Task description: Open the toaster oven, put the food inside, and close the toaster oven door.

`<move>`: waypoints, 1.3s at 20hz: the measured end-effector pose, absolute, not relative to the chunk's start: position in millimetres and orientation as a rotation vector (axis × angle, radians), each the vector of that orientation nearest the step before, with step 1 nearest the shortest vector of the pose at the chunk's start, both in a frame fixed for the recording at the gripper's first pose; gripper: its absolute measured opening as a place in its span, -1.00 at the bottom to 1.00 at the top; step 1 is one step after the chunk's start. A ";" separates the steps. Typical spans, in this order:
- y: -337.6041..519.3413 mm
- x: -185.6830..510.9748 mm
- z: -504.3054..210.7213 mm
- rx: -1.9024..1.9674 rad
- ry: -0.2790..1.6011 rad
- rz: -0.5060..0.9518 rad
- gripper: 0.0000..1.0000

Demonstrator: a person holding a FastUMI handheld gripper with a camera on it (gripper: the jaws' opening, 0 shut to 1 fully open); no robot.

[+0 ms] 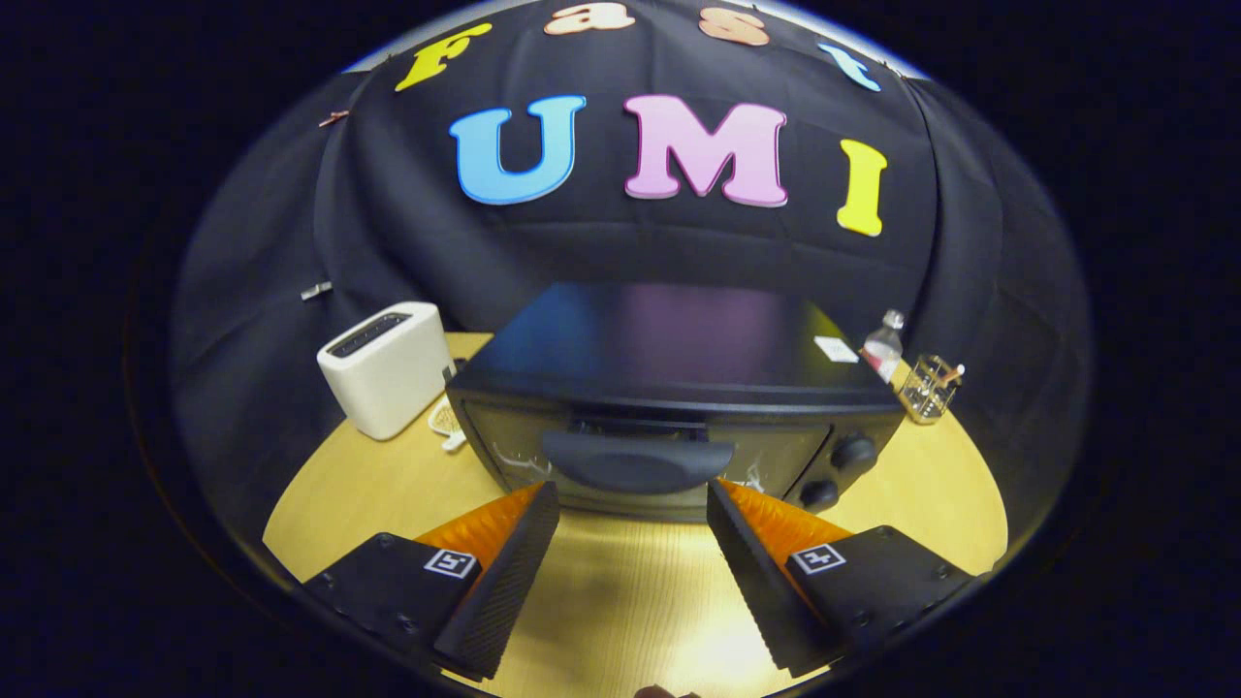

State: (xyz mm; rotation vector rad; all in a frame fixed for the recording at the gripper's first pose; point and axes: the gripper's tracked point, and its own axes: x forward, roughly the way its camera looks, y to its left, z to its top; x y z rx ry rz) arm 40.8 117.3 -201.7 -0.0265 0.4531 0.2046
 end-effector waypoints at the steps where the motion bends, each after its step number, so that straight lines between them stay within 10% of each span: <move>1: 113.9 43.1 -188.5 -0.018 0.421 0.204 1.00; 26: -9.3 -28.9 14.3 -0.002 0.009 0.035 0.97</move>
